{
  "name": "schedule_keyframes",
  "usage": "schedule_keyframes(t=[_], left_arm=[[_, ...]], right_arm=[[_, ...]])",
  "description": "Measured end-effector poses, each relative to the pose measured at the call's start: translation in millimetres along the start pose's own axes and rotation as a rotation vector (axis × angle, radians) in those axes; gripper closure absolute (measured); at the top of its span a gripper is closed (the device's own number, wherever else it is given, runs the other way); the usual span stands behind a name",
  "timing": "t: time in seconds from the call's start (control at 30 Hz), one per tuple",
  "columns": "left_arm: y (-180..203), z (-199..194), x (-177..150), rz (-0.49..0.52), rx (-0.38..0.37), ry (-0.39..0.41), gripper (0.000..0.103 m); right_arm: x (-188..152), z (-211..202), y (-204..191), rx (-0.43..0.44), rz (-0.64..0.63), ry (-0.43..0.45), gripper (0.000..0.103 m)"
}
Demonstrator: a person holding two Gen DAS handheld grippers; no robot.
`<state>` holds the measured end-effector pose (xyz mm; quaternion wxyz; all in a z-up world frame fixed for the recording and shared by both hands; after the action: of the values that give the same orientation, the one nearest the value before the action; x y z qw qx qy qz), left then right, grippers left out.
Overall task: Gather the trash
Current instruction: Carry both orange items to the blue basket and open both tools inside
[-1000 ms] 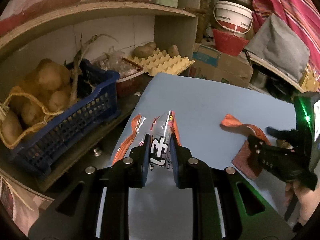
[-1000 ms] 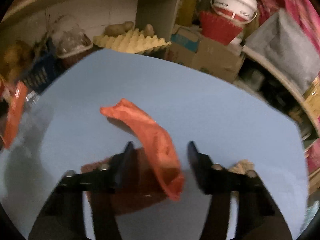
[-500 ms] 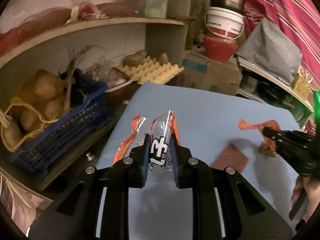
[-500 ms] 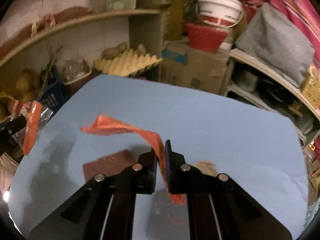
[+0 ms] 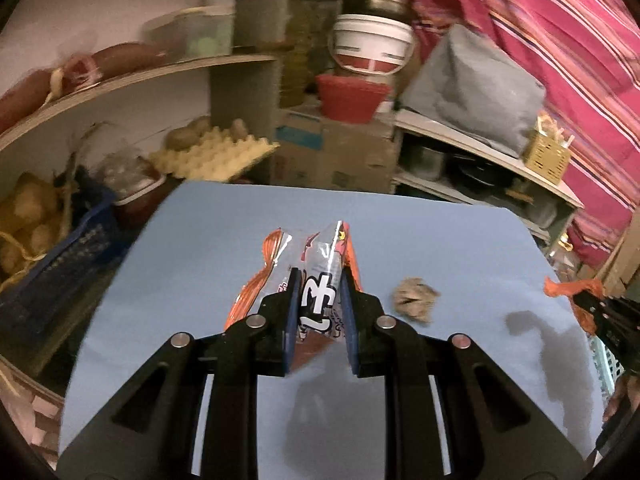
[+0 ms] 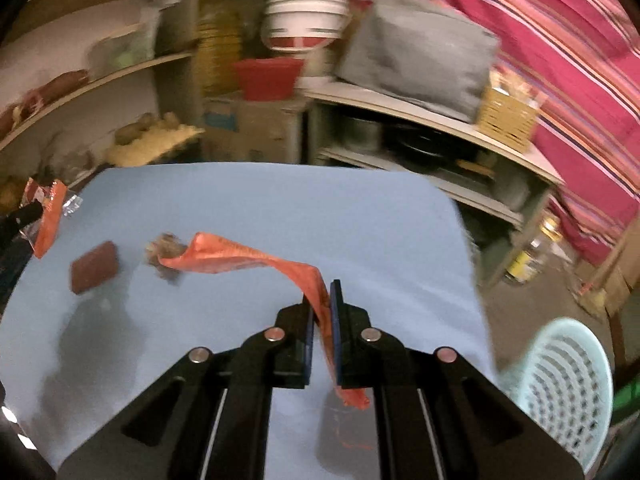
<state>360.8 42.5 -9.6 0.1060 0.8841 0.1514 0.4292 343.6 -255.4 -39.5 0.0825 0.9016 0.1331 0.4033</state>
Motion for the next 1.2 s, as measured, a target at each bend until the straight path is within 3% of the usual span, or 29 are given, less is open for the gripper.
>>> schedule_keyframes(t=[0.13,0.27,0.5,0.7,1.2], left_arm=[[42.4,-3.0,-20.1,0.040,-0.042,-0.011,0.085],[86.3,-12.1,-47.7,0.143,-0.068,-0.005,0.085],[162.0,-21.4,-87.1,0.229,-0.147,-0.055,0.085],[241.0,-29.2,-111.9,0.268,-0.246,-0.065,0.085],[379.1,-36.6,-196.5,0.334,-0.423,-0.173,0.085]], right_arm=[[-36.9,-9.0,50.6,-0.033,0.067,-0.020,0.095],[-74.7,-18.3,95.6,-0.058,0.136,-0.028,0.095],[-106.6,-37.8,159.3,-0.100,0.214,-0.020,0.095],[-131.5,-44.8,195.9,-0.105,0.257,-0.027,0.095],[-180.8,-63.2,266.8,-0.152,0.427,-0.024,0.095]])
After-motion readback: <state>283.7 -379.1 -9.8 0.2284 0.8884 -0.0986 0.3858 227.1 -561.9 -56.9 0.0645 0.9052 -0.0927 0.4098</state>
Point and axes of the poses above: each gripper's, at about its wrist camera, not at the fingertips, and z roughly the way its jaws point, y to its right, x to its top, the point moved 8 cm from there along z, roughly the way its jaws point, and after that the axes turned 15 degrees about -z, right-handed, at the moved point
